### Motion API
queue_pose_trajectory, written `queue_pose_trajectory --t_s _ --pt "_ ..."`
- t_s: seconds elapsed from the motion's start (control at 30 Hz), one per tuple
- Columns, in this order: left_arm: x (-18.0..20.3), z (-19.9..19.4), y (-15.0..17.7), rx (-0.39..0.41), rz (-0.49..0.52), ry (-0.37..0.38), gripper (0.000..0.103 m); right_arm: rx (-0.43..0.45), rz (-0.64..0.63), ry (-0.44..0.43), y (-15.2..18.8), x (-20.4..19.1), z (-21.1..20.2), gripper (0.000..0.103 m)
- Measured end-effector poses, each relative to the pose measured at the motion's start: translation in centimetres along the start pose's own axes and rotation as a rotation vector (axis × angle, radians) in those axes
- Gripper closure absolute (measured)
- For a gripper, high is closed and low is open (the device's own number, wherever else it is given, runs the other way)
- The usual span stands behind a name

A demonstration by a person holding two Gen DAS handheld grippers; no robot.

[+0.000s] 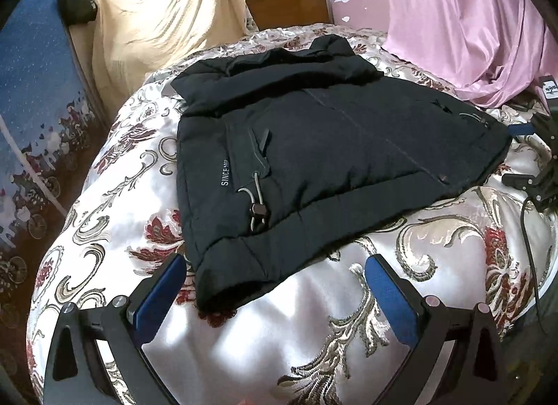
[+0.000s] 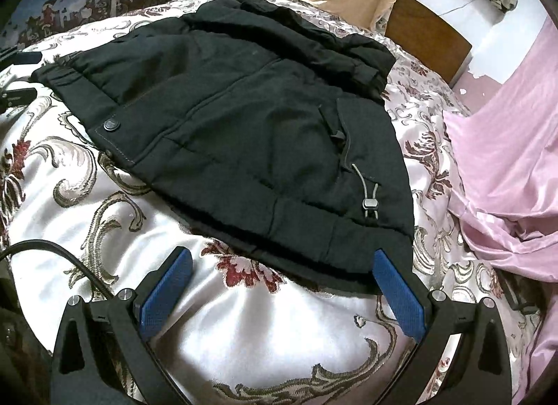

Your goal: Fold large clothes

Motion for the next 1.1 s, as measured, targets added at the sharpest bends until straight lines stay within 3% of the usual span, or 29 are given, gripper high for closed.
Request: queue_pose_trajectory --t_s 0.17,0.43,0.67,0.87,1.1 --pt "0.0 0.3 0.2 -0.008 0.009 -0.018 0.000 0.012 -0.031 0.064 -0.3 0.0 -0.3 0.002" --pt "-0.2 0.7 0.4 -0.009 -0.007 -0.010 0.000 0.022 -0.020 0.087 -0.6 0.1 -0.2 0.002" --pt "-0.9 1.2 0.5 -0.025 -0.057 0.044 0.000 0.037 -0.014 0.081 -0.5 0.3 0.2 0.002" --pt "-0.7 0.8 0.2 -0.037 0.043 0.023 0.000 0.033 -0.010 0.065 -0.7 0.6 0.2 0.002" --pt "-1.2 1.9 -0.1 -0.114 0.141 -0.003 0.000 -0.003 0.045 0.027 -0.7 1.6 0.9 0.002"
Point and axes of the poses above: each gripper's, at about its wrist camera, not at the fingertips, and z roughly the way its jaws point, x to its right, y to its underside, the point moved 7 cm from there along z, roughly the way its jaws point, and after that the axes turned 6 degrees about -z, right-handed, at the moved point
